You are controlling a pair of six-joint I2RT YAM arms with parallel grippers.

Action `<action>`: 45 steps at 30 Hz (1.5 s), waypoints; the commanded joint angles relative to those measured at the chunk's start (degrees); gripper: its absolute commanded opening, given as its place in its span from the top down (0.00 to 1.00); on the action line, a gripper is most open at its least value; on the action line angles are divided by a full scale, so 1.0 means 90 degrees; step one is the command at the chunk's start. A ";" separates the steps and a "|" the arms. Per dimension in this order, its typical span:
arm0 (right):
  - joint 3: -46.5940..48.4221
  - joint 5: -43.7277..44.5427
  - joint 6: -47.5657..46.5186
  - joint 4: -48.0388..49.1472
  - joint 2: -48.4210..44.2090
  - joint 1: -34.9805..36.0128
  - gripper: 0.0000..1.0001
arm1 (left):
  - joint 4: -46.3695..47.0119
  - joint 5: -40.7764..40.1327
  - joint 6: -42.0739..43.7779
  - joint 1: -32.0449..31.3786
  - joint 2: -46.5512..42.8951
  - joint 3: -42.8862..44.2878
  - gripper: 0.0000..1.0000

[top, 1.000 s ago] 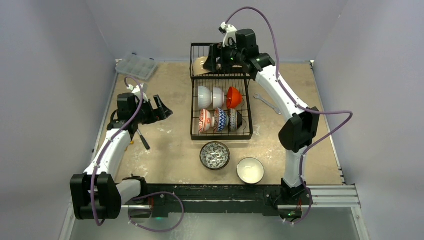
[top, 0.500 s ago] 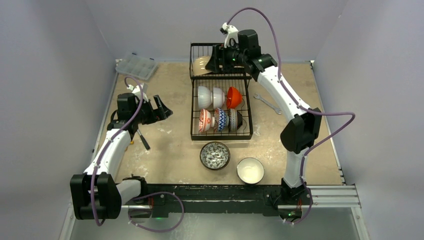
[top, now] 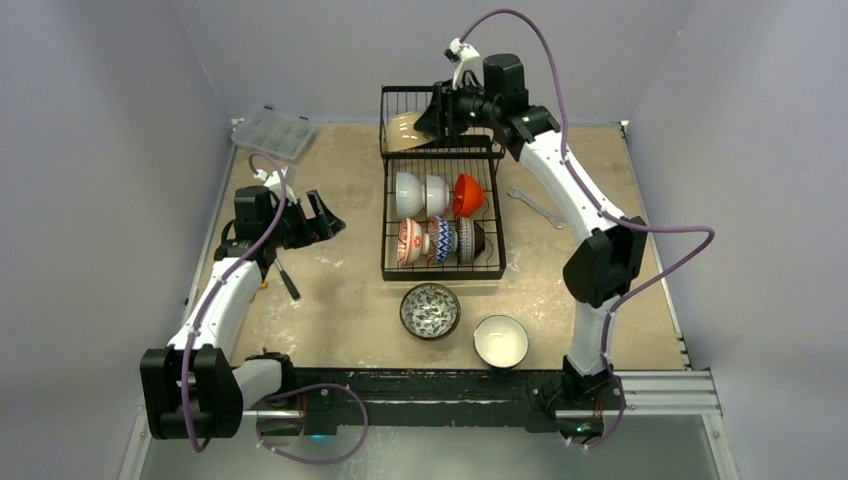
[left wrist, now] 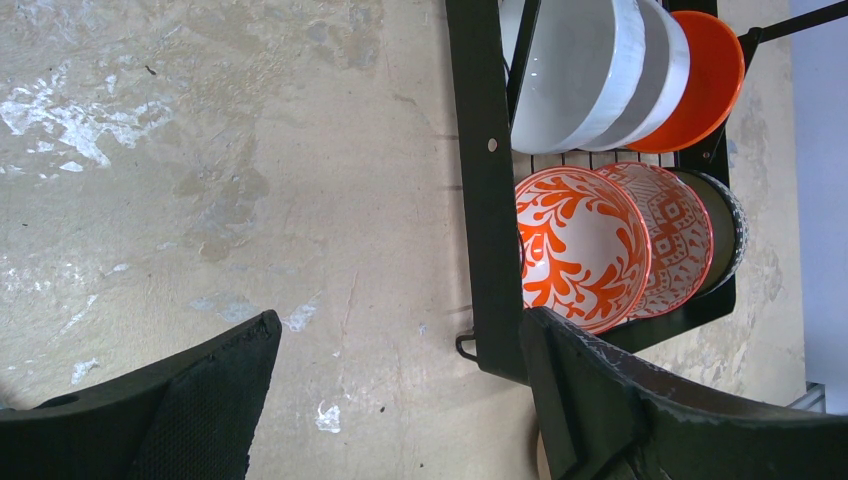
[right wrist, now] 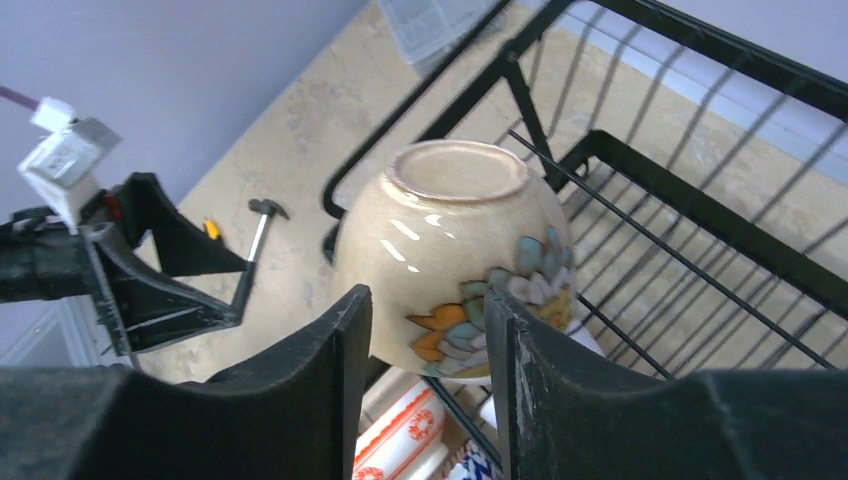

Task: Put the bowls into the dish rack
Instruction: Adjust the bowl in the dish rack.

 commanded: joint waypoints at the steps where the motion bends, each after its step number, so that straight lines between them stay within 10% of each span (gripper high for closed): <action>1: -0.0063 -0.0836 0.0128 0.0158 -0.0388 0.0275 0.53 | 0.0254 0.0031 0.0177 -0.0025 -0.0134 0.0025 0.12; 17: 0.1042 0.1609 -0.0534 -0.0525 0.0069 0.0516 0.02 | 0.0265 0.0030 0.0177 -0.0025 -0.0129 0.0010 0.12; 25: 0.2239 0.2470 -0.0568 -0.1303 0.1031 0.0653 0.01 | 0.0260 0.0021 0.0187 -0.0025 -0.0097 0.0017 0.12; 45: 0.1227 0.3274 -0.0431 -0.1403 0.0707 0.0611 0.17 | 0.0258 0.0021 0.0187 -0.0025 -0.0104 0.0020 0.12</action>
